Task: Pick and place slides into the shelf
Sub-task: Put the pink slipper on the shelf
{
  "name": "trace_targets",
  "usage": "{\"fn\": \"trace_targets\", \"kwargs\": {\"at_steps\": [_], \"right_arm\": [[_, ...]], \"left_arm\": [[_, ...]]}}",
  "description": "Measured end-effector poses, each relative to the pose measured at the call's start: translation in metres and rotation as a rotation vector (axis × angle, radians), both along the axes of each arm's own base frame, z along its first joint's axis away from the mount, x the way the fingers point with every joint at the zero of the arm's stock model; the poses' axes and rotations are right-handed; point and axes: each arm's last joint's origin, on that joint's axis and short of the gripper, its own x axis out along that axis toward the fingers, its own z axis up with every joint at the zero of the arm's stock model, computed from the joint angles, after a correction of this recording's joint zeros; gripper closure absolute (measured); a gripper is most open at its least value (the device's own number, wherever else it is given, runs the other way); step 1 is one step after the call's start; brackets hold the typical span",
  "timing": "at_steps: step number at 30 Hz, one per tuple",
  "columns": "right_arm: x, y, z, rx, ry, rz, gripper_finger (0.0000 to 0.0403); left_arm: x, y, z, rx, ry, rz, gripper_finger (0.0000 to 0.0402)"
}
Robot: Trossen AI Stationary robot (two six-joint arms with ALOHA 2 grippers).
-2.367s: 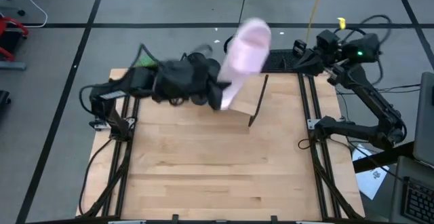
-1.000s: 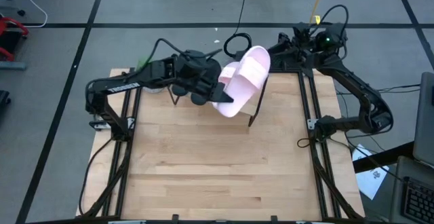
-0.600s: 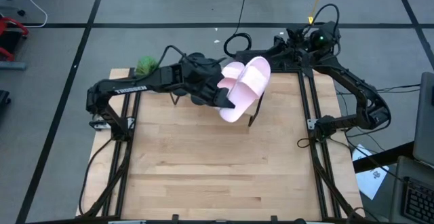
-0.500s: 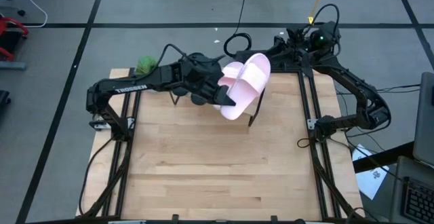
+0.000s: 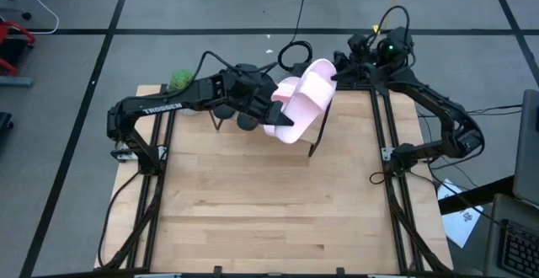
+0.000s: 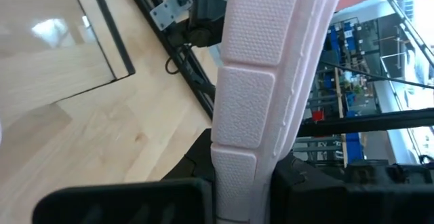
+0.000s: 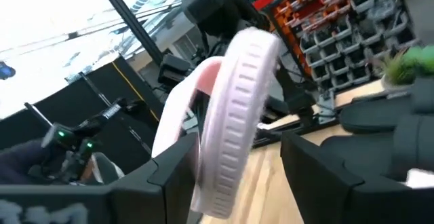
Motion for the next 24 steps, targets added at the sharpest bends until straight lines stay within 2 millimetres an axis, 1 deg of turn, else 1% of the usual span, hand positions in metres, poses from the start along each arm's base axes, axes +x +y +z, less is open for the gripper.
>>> {"fn": "trace_targets", "kwargs": {"at_steps": [3, 5, 7, 11, 15, 16, 20, 24], "right_arm": [[0.005, -0.001, -0.004, 0.033, 0.016, 0.003, 0.0219], [0.009, -0.002, -0.008, 0.052, 0.023, -0.005, 0.0243], [0.011, -0.004, -0.010, 0.066, 0.028, -0.015, 0.0278], [0.013, -0.008, -0.014, 0.077, 0.030, -0.032, 0.0371], [0.013, -0.008, -0.013, 0.091, 0.030, -0.048, 0.0374], [0.013, -0.009, -0.013, 0.095, 0.031, -0.052, 0.0374], [0.010, -0.011, -0.014, 0.099, 0.034, -0.062, 0.0374], [0.001, -0.018, -0.013, 0.130, 0.041, -0.107, 0.0374]], "left_arm": [[0.000, 0.000, 0.000, 0.003, -0.005, 0.001, 0.0352], [0.000, 0.000, 0.000, 0.003, -0.004, 0.003, 0.0352], [0.000, -0.001, 0.000, 0.001, -0.003, 0.004, 0.0352], [0.001, -0.004, 0.000, 0.012, -0.005, -0.004, 0.0352], [0.002, -0.008, 0.000, 0.027, -0.001, -0.015, 0.0352], [0.002, -0.008, 0.000, 0.026, 0.000, -0.017, 0.0346], [0.000, -0.010, -0.003, 0.031, 0.024, -0.037, 0.0288], [-0.010, -0.013, -0.008, 0.104, 0.087, -0.156, 0.0239]]}}
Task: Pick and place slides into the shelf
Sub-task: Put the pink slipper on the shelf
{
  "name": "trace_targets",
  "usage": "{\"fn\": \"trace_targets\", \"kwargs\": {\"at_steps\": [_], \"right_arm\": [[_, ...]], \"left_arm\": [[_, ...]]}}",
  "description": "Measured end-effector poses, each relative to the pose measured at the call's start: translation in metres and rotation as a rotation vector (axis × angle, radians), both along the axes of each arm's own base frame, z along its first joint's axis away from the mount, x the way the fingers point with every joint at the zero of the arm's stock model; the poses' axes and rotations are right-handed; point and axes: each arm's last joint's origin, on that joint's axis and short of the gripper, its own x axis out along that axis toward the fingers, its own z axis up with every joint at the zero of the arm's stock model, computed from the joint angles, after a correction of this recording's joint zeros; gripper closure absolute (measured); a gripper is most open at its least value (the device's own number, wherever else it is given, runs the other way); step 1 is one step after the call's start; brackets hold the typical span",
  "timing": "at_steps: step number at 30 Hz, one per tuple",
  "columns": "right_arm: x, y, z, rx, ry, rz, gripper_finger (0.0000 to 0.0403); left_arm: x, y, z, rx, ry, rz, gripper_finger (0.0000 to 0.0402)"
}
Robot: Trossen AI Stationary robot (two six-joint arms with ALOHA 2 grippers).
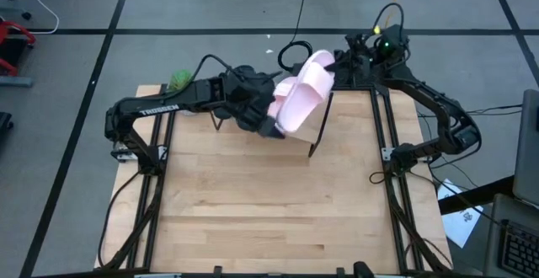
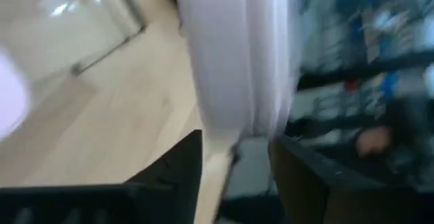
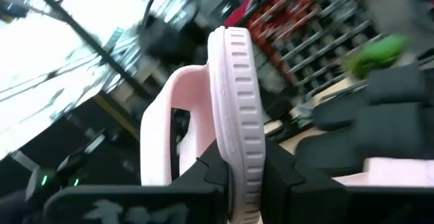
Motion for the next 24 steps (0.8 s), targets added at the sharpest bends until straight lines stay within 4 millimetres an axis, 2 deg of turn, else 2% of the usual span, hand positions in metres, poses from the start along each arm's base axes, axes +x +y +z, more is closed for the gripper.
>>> {"fn": "trace_targets", "kwargs": {"at_steps": [5, 10, 24], "right_arm": [[-0.012, -0.008, -0.001, 0.040, 0.016, -0.040, 0.0374], [-0.019, -0.014, -0.010, 0.095, 0.066, -0.042, 0.0374], [-0.020, -0.011, -0.043, 0.123, 0.162, -0.055, 0.0374]], "left_arm": [[-0.019, 0.003, -0.021, 0.114, 0.274, 0.023, 0.0207], [-0.035, 0.004, -0.031, 0.258, 0.468, 0.069, 0.0194], [-0.040, 0.006, -0.032, 0.408, 0.503, 0.029, 0.0192]]}}
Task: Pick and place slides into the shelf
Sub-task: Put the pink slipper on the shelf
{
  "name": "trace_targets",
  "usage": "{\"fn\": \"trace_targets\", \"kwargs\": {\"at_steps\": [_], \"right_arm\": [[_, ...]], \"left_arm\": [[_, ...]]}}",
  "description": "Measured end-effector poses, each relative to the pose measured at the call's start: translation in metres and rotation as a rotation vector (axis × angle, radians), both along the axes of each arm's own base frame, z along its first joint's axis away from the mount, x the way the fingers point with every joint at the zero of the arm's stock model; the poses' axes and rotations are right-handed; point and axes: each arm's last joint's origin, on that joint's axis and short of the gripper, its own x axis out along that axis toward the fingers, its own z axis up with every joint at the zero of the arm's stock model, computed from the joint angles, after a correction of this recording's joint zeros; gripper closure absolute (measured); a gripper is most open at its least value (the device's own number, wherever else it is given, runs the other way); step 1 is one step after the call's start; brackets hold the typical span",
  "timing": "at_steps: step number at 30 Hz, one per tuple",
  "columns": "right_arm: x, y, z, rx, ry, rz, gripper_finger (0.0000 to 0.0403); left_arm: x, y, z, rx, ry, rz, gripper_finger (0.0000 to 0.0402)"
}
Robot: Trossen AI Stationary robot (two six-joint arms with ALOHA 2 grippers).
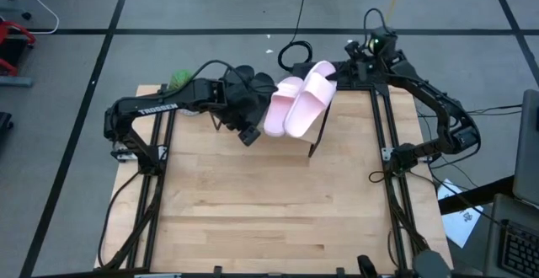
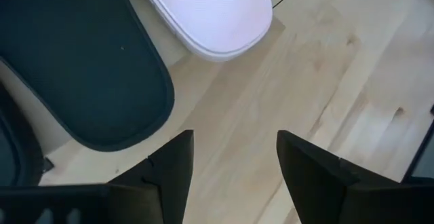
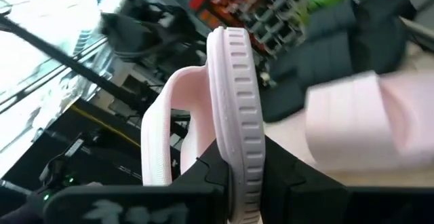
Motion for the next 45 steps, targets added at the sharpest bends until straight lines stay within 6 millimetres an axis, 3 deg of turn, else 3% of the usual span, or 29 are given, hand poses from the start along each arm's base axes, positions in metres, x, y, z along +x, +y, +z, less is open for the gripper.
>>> {"fn": "trace_targets", "kwargs": {"at_steps": [12, 22, 45], "right_arm": [[-0.007, 0.013, -0.036, 0.062, 0.300, -0.170, 0.0374], [-0.008, 0.013, -0.038, 0.059, 0.343, -0.198, 0.0374], [0.002, 0.013, -0.038, -0.244, 0.390, -0.231, 0.0374]], "left_arm": [[-0.001, 0.000, -0.001, 0.036, 0.016, -0.045, 0.0192], [-0.001, 0.000, -0.001, 0.069, 0.018, -0.097, 0.0192], [-0.001, 0.001, -0.001, 0.090, 0.015, -0.126, 0.0192]]}}
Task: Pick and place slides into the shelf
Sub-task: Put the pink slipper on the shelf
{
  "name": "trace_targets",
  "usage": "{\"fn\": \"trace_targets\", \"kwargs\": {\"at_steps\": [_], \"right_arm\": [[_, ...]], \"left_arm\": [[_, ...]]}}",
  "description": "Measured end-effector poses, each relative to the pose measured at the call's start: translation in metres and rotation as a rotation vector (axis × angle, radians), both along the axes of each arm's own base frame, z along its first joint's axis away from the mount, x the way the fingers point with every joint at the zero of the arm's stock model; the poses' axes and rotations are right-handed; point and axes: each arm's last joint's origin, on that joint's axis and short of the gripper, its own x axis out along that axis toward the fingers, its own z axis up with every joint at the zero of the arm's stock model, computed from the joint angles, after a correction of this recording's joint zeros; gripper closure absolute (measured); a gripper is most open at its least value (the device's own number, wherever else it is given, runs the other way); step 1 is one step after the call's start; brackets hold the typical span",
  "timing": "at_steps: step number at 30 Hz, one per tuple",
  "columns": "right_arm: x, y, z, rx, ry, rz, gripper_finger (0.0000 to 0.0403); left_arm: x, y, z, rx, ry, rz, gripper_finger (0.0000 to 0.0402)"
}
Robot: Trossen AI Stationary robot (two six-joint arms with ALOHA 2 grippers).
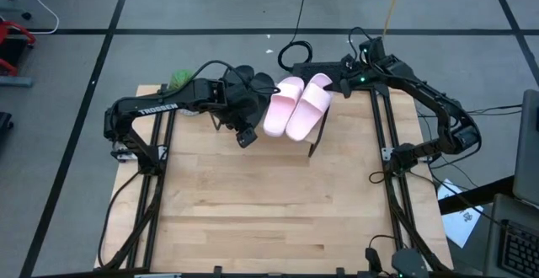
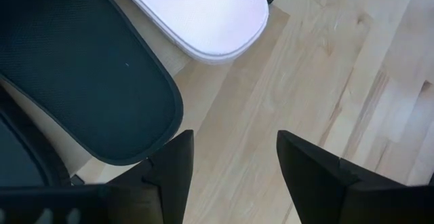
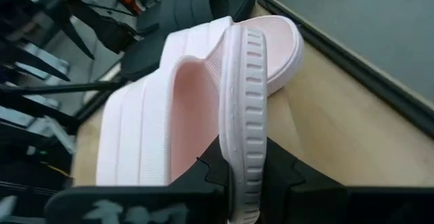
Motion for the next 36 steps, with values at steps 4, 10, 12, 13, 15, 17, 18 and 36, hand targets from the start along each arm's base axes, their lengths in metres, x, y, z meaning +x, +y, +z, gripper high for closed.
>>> {"fn": "trace_targets", "kwargs": {"at_steps": [4, 10, 12, 13, 15, 17, 18, 36], "right_arm": [[0.001, -0.001, 0.001, -0.047, -0.005, 0.011, 0.0374], [0.004, -0.005, 0.006, -0.123, -0.042, 0.015, 0.0374], [0.004, -0.005, 0.006, -0.130, -0.041, 0.014, 0.0374], [0.004, -0.006, 0.005, -0.126, -0.038, 0.016, 0.0374], [0.005, -0.008, 0.000, -0.103, -0.025, 0.015, 0.0374], [0.006, -0.009, -0.006, -0.070, -0.006, 0.014, 0.0374], [0.006, -0.011, -0.008, -0.066, 0.000, 0.017, 0.0374], [0.003, -0.016, -0.026, -0.001, 0.087, 0.037, 0.0374]], "left_arm": [[0.000, 0.000, 0.000, 0.000, 0.000, 0.000, 0.0192], [0.000, 0.000, 0.000, -0.001, 0.000, 0.001, 0.0192], [0.000, 0.000, 0.000, -0.001, 0.000, 0.001, 0.0192], [0.000, 0.000, 0.000, -0.001, 0.000, 0.001, 0.0192], [0.000, 0.000, 0.000, 0.000, 0.000, -0.001, 0.0192], [0.000, 0.000, 0.000, 0.000, 0.000, -0.001, 0.0192], [0.000, 0.000, 0.000, 0.000, 0.000, -0.001, 0.0192], [0.000, 0.000, 0.000, 0.009, 0.001, -0.021, 0.0192]]}}
